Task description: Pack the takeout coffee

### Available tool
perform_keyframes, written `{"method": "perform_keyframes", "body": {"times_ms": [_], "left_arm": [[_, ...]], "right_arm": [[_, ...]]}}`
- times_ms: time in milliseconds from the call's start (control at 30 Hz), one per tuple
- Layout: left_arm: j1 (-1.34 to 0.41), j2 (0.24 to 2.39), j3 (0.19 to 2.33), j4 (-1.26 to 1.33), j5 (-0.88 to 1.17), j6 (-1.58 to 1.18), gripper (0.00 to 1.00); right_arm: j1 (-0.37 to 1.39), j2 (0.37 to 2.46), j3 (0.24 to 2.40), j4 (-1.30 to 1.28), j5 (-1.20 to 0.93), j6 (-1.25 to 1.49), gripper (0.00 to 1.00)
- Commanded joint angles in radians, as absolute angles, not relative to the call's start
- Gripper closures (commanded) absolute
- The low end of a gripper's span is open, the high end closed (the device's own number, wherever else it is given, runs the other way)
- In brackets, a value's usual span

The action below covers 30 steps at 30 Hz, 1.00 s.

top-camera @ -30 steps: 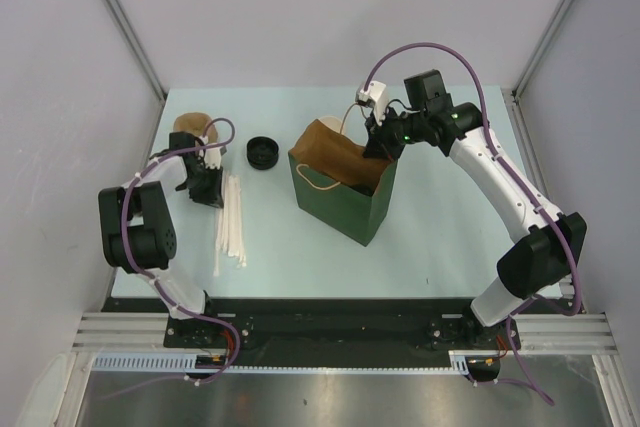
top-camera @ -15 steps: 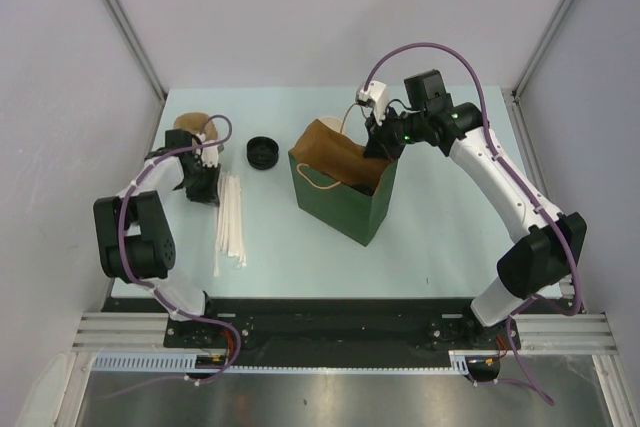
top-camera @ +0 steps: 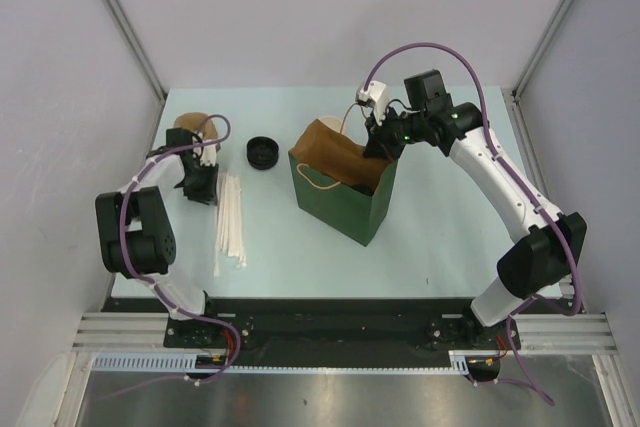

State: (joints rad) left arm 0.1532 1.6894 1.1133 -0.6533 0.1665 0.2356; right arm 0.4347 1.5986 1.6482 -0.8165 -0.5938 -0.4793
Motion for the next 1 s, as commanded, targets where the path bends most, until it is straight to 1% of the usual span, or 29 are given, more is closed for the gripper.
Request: {"method": "perform_keyframes", "body": {"times_ms": [0,233,400,600,900,967], "left_arm": [[0.155,1.715,1.109,-0.595,0.132,0.227,0.71],[0.150,1.744,1.078,-0.557,0.107,0.241,0.71],[0.147,1.750,1.055,-0.542,0.098,0.247,0.68],[0.149,1.759,1.034,-0.531,0.083,0.249,0.68],[0.144,1.750,0.974,-0.508,0.080,0.255,0.69],[0.141,1.749,0.962,-0.503,0.075,0.259,0.75]], "right_arm": [[0.440,1.568,1.655,-0.811,-0.592,-0.474,1.00],[0.437,1.583,1.677,-0.807,-0.580,-0.485,1.00],[0.439,1.591,1.683,-0.810,-0.580,-0.483,1.00],[0.440,1.591,1.680,-0.811,-0.580,-0.482,1.00],[0.442,1.589,1.672,-0.805,-0.577,-0.480,1.00],[0.443,1.589,1.672,-0.805,-0.577,-0.480,1.00]]}}
